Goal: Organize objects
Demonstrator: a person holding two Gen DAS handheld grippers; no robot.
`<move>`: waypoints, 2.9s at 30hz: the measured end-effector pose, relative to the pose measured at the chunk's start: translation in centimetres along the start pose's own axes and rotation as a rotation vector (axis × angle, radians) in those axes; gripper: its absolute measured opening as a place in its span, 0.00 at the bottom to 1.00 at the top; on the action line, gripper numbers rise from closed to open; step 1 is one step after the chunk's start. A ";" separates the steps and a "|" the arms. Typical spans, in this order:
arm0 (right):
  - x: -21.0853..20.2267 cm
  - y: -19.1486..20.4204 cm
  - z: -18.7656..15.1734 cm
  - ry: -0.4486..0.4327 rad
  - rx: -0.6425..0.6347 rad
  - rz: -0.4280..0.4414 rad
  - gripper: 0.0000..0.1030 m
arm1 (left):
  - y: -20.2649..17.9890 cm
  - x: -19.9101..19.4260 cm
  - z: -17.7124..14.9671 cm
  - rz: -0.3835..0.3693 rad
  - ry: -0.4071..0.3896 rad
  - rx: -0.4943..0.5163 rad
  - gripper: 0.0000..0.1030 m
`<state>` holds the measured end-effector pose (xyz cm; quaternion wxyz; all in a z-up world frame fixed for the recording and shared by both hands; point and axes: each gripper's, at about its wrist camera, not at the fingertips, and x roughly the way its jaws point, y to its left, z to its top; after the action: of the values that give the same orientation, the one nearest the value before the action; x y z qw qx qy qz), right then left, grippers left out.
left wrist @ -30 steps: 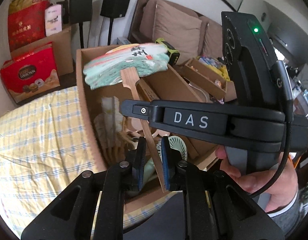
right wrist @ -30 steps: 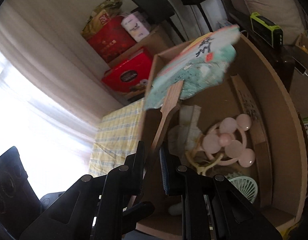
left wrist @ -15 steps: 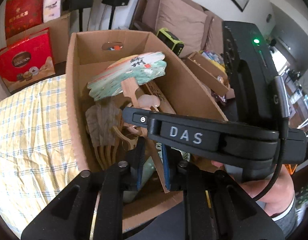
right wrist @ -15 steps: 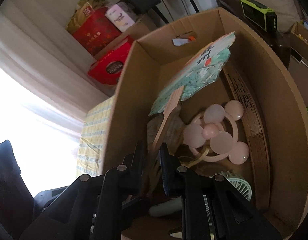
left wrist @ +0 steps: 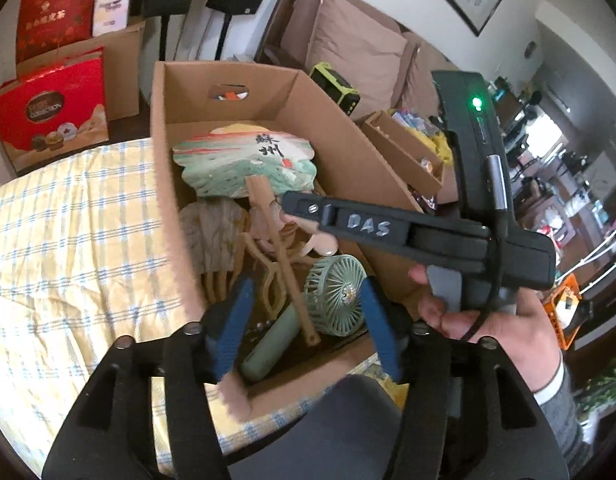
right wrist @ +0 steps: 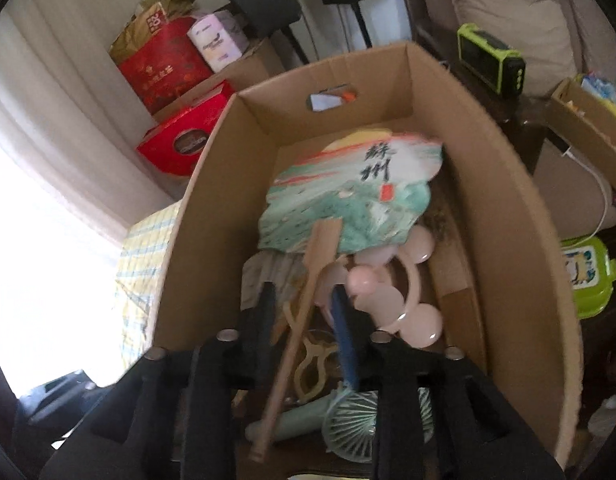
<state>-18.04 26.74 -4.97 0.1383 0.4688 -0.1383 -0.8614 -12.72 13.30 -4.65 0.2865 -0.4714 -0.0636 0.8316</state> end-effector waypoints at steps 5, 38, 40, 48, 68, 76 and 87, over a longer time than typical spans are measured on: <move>-1.5 0.5 -0.8 -0.032 -0.043 -0.021 0.33 | 1.3 -2.5 -0.3 0.015 -0.045 -0.032 0.68; -10.3 7.7 -11.1 -0.288 -0.263 -0.256 1.00 | 4.0 -12.4 -7.4 0.411 -0.234 -0.137 1.00; -10.4 7.8 -11.7 -0.286 -0.259 -0.252 1.00 | 4.1 -12.7 -7.9 0.420 -0.239 -0.150 1.00; -11.6 8.5 -13.0 -0.302 -0.241 -0.240 1.00 | 4.4 -13.4 -9.9 0.534 -0.250 -0.175 1.00; -14.0 9.7 -15.4 -0.323 -0.250 -0.250 1.00 | 2.7 -15.1 -14.1 0.586 -0.262 -0.162 1.00; -13.7 10.2 -15.9 -0.314 -0.264 -0.245 1.00 | 2.5 -15.6 -14.2 0.593 -0.267 -0.171 1.00; -13.4 10.0 -16.0 -0.304 -0.260 -0.244 1.00 | 1.9 -15.6 -13.9 0.600 -0.268 -0.162 1.00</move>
<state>3.60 20.67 0.72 0.0698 0.3253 0.0123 -0.9430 4.04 1.06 -1.29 -0.0202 -0.3768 -0.0249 0.9257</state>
